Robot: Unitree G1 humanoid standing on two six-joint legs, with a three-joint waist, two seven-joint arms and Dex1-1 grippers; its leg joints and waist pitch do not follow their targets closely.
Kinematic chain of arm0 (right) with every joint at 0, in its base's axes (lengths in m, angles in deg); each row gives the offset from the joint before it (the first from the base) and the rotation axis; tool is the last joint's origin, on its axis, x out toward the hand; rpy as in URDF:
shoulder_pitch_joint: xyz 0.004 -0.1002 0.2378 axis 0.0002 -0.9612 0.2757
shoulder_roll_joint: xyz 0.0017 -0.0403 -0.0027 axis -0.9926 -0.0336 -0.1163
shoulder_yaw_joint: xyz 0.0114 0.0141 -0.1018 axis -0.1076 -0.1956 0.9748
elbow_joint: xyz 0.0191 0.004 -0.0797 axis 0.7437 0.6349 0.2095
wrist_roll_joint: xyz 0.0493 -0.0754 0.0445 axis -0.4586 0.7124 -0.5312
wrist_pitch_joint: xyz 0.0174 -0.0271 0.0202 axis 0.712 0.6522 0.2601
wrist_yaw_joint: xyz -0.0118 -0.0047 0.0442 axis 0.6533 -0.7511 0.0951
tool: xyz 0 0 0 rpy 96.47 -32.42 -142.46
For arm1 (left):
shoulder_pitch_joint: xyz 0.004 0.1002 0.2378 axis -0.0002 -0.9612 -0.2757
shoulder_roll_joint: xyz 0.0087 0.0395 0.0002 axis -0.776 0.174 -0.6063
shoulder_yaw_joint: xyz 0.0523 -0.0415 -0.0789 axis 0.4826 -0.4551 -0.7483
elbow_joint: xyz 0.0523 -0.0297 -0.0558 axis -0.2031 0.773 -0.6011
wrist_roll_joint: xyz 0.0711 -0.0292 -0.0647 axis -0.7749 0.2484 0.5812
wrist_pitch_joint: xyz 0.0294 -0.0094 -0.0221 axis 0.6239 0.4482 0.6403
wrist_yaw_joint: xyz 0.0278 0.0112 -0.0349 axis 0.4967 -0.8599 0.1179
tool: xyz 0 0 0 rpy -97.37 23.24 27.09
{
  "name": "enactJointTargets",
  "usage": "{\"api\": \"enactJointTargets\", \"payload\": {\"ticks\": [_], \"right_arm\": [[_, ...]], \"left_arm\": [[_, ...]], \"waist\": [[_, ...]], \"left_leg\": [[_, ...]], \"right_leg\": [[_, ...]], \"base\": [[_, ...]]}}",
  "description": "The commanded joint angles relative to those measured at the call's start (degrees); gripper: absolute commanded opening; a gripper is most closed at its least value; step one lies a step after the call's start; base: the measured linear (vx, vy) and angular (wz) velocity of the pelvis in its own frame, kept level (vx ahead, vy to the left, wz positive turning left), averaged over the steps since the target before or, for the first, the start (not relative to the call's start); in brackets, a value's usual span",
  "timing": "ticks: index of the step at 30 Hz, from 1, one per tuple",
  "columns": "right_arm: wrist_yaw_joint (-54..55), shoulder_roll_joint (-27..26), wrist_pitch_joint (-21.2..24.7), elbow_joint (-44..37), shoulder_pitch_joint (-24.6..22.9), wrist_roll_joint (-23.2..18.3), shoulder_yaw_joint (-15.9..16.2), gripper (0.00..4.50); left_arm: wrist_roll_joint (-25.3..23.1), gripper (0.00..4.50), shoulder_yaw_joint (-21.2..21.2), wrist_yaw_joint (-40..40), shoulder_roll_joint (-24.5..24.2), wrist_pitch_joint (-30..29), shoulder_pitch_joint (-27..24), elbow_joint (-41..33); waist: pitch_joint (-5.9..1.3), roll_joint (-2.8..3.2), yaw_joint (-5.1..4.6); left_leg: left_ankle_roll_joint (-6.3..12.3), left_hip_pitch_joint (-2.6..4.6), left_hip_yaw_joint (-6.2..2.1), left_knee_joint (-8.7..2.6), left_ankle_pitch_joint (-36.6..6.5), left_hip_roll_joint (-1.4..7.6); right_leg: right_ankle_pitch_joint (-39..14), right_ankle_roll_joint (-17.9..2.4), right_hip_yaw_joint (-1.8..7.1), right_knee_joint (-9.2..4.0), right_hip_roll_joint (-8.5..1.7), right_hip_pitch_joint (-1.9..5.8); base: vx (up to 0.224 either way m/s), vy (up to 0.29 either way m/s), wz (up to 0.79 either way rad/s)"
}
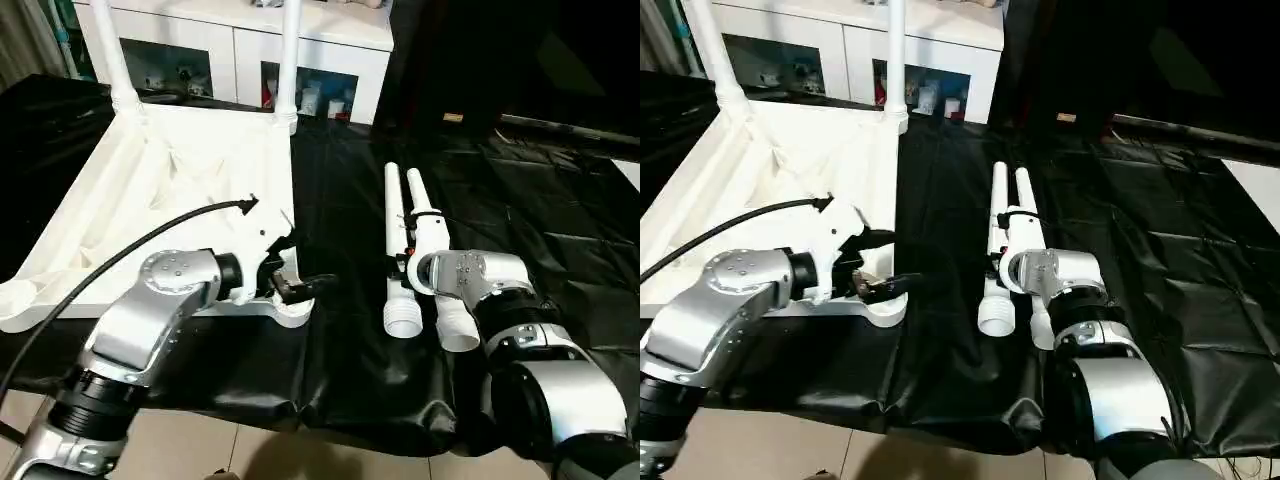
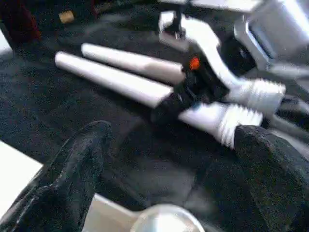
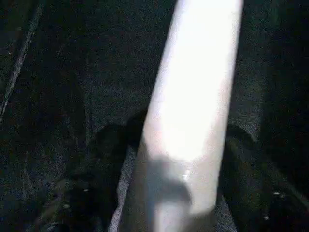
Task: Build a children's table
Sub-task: Pick table leg
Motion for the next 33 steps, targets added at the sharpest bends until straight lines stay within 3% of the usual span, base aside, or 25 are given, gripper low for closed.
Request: {"api": "enactJointTargets", "payload": {"ticks": [1, 3, 5, 6, 10, 12, 14, 15, 16, 17, 19, 20, 22, 24, 25, 28, 31, 32, 33], "right_arm": [[-0.1, -0.3, -0.8, 1.2, 0.3, -0.7, -0.6, 2.48], [-0.2, -0.5, -1.0, 1.1, 0.1, -1.0, -0.8, 2.38], [-0.4, -1.0, -1.2, 1.0, -0.3, -1.1, -0.9, 2.30], [-0.6, -1.2, -1.2, 0.9, -0.7, -1.2, -0.9, 2.02], [-0.6, -1.7, -1.1, 0.1, -1.4, -2.1, -2.1, 1.94], [-0.7, -1.7, -1.1, -1.5, -1.7, -3.1, -3.1, 1.86], [-1.4, -1.7, -1.6, -6.3, -2.6, -6.0, -5.6, 1.85], [-1.8, -1.7, -1.8, -7.8, -3.0, -7.0, -6.4, 1.84], [-3.7, -1.9, -2.3, -12.1, -4.1, -9.3, -7.7, 1.84], [-5.2, -2.0, -2.6, -14.8, -4.9, -10.5, -8.1, 1.84], [-11.6, -1.7, -0.2, -25.9, -8.8, -14.3, -7.3, 1.81], [-12.2, -1.5, 0.5, -26.9, -9.2, -14.8, -7.1, 1.81], [-20.2, 0.5, 6.4, -38.4, -14.4, -21.2, -5.7, 1.80], [-25.6, 2.0, 8.1, -46.0, -18.8, -25.6, -4.7, 1.80], [-26.1, 2.2, 8.2, -47.0, -19.4, -26.0, -4.6, 1.80], [-28.1, 3.3, 9.4, -55.1, -24.6, -29.9, -4.5, 1.80], [-28.5, 3.2, 10.3, -58.4, -26.2, -31.5, -4.9, 1.80], [-28.1, 2.9, 11.2, -60.0, -26.7, -32.2, -5.1, 1.80], [-27.8, 2.7, 11.5, -61.1, -27.1, -32.4, -4.9, 1.80]], "left_arm": [[-0.2, 4.50, 0.1, 0.2, -0.1, 2.9, -0.7, -0.2], [-1.0, 4.50, 0.2, -0.7, 0.0, 4.5, -1.2, -0.1], [-0.6, 4.50, -1.1, -3.2, 1.6, 1.9, -1.4, 0.4], [1.0, 4.50, -2.1, -3.2, 2.5, -0.3, -1.0, 1.0], [5.0, 4.50, -6.5, -6.6, 6.4, -3.4, 0.1, 2.5], [7.0, 4.50, -8.5, -8.5, 8.2, -5.1, 1.1, 2.8], [10.3, 4.50, -11.8, -12.2, 11.8, -7.9, 3.5, 3.8], [10.9, 4.50, -12.6, -13.3, 12.7, -8.7, 4.1, 4.1], [12.3, 4.50, -14.3, -15.3, 14.7, -10.0, 5.4, 4.9], [12.9, 4.50, -15.1, -16.0, 15.6, -10.6, 6.1, 5.4], [15.9, 4.50, -17.1, -16.9, 18.4, -13.0, 8.5, 6.7], [16.2, 4.50, -17.2, -16.9, 18.6, -13.3, 8.8, 6.9], [18.9, 4.50, -18.1, -17.1, 21.1, -14.8, 11.4, 8.7], [20.1, 4.50, -18.3, -17.4, 22.6, -15.0, 13.3, 9.9], [20.4, 4.50, -18.5, -17.5, 22.8, -15.2, 13.7, 10.1], [22.9, 4.50, -19.9, -18.4, 25.0, -17.9, 16.7, 11.1], [23.6, 4.50, -20.2, -18.6, 25.5, -18.6, 17.7, 11.5], [24.6, 4.50, -20.5, -18.3, 25.8, -19.0, 18.2, 11.5], [25.9, 4.50, -20.8, -17.8, 26.1, -19.7, 18.5, 11.3]], "waist": [[-3.52, 0.93, 0.20], [-3.47, 0.91, 0.22], [-3.50, 0.96, 0.10], [-3.50, 0.68, 0.03], [-3.40, 0.35, 0.03], [-3.45, 0.47, 0.17], [-3.43, 0.00, 0.33], [-3.65, 0.04, 0.66], [-3.65, -0.32, 0.43], [-3.75, -0.35, 0.85], [-3.97, -0.69, 1.17], [-3.96, -0.81, 1.19], [-3.84, -0.62, 1.40], [-3.81, -0.78, 2.01], [-3.80, -0.90, 2.25], [-3.59, -0.97, 2.42], [-3.29, -1.34, 2.24], [-3.36, -0.58, 2.27], [-3.32, -0.81, 2.09]], "left_leg": [[-2.92, 0.28, -0.56, -4.38, -6.8, 2.65], [-2.88, 0.26, -0.59, -4.42, -7.3, 2.69], [-3.07, 0.41, -0.57, -4.41, -7.8, 2.79], [-3.00, 0.40, -0.48, -4.41, -7.7, 2.78], [-3.10, 0.37, -0.43, -4.41, -8.3, 2.72], [-3.01, 0.38, -0.50, -4.43, -8.1, 2.71], [-2.79, 0.54, -0.35, -4.31, -7.9, 2.66], [-2.44, 0.45, -0.47, -4.20, -6.5, 2.69], [-2.05, 0.23, -0.38, -4.17, -5.8, 2.72], [-1.06, 0.22, -0.35, -3.98, -4.2, 2.65], [0.80, -0.21, -0.29, -3.63, -0.8, 2.44], [2.01, -0.21, -0.38, -3.59, 0.4, 2.53], [2.90, -0.14, -0.28, -3.60, 0.2, 2.39], [3.92, -0.05, -0.33, -3.53, 0.1, 2.56], [4.25, -0.08, -0.46, -3.56, 0.0, 2.76], [2.95, 0.04, -0.41, -3.63, -1.7, 2.88], [1.68, -0.33, -0.61, -3.95, -3.6, 2.76], [1.15, -0.03, -0.61, -3.88, -4.0, 2.82], [0.98, -0.03, -0.59, -3.90, -4.2, 2.81]], "right_leg": [[-4.4, -10.7, 2.75, -4.08, -4.60, 2.60], [-4.8, -10.6, 2.78, -4.16, -4.65, 2.58], [-4.9, -10.8, 2.76, -4.07, -4.62, 2.47], [-5.0, -10.9, 2.76, -4.09, -4.58, 2.47], [-6.6, -10.7, 2.82, -4.32, -4.61, 2.42], [-6.4, -10.6, 2.80, -4.36, -4.64, 2.41], [-5.3, -10.3, 2.83, -4.36, -4.51, 2.37], [-3.2, -10.5, 2.79, -4.10, -4.60, 2.60], [-1.9, -10.6, 2.87, -4.00, -4.51, 2.78], [0.3, -10.4, 2.82, -3.93, -4.53, 2.85], [4.7, -10.4, 2.79, -3.64, -4.41, 3.20], [6.6, -10.8, 2.73, -3.45, -4.39, 3.06], [5.7, -10.8, 2.71, -3.77, -4.27, 3.09], [6.4, -10.7, 2.74, -3.99, -4.36, 3.31], [6.0, -11.1, 2.68, -3.99, -4.61, 3.23], [1.0, -11.5, 2.64, -4.38, -4.74, 2.97], [-5.2, -10.2, 2.54, -5.01, -4.81, 3.05], [-6.5, -9.5, 2.64, -5.10, -4.89, 2.76], [-6.7, -9.3, 2.64, -5.23, -4.77, 2.71]], "base": [[0.000, 0.000, 0.00], [0.000, 0.000, 0.00], [0.000, 0.000, 0.00], [0.000, 0.000, 0.00], [0.000, 0.000, 0.00], [0.000, 0.000, 0.00], [0.000, 0.000, 0.00], [0.000, 0.000, 0.00], [0.000, 0.000, 0.00], [0.000, 0.000, 0.00], [0.000, 0.000, 0.00], [0.000, 0.000, 0.00], [0.000, 0.000, 0.00], [0.000, 0.000, 0.00], [0.000, 0.000, 0.00], [0.000, 0.000, 0.00], [0.000, 0.000, 0.00], [0.000, 0.000, 0.00], [0.000, 0.000, 0.00]]}}
